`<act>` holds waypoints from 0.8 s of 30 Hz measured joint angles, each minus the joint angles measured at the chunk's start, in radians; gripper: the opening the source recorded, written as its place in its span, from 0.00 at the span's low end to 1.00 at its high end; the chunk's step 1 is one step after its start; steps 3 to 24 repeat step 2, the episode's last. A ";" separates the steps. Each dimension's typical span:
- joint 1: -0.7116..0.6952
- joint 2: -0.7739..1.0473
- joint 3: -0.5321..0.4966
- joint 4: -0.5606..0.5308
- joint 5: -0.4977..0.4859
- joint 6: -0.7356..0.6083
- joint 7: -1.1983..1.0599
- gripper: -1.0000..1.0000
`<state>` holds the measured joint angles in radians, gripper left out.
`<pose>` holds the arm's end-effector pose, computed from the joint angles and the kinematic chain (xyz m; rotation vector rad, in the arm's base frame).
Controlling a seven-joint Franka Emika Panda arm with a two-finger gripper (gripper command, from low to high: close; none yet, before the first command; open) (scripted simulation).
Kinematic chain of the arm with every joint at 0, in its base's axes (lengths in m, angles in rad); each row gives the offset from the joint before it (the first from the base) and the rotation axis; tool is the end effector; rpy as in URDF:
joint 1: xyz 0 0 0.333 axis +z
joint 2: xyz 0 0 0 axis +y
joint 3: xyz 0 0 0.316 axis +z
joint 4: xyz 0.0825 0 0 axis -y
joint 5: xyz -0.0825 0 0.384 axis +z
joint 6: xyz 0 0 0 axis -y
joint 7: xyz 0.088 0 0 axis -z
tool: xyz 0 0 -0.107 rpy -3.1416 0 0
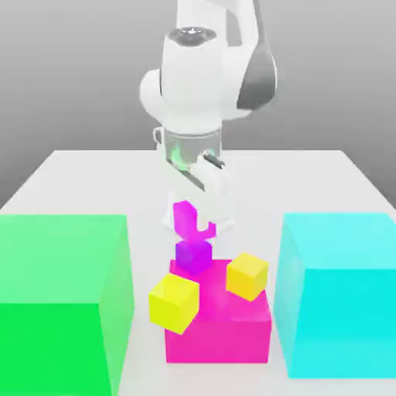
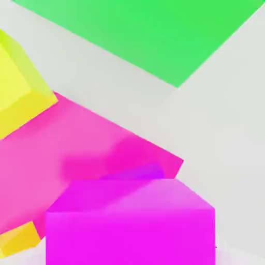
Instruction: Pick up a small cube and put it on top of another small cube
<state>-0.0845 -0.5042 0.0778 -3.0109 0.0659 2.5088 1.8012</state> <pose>0.3018 -0.0074 0.2821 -1.8633 2.5265 0.0000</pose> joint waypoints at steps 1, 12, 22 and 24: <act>0.000 0.000 0.000 0.000 0.000 0.000 0.000 1.00; 0.000 0.000 0.000 0.000 0.000 0.000 0.000 1.00; 0.000 0.000 0.000 0.000 0.000 0.000 0.000 1.00; 0.000 0.000 0.000 0.000 0.000 0.000 0.000 1.00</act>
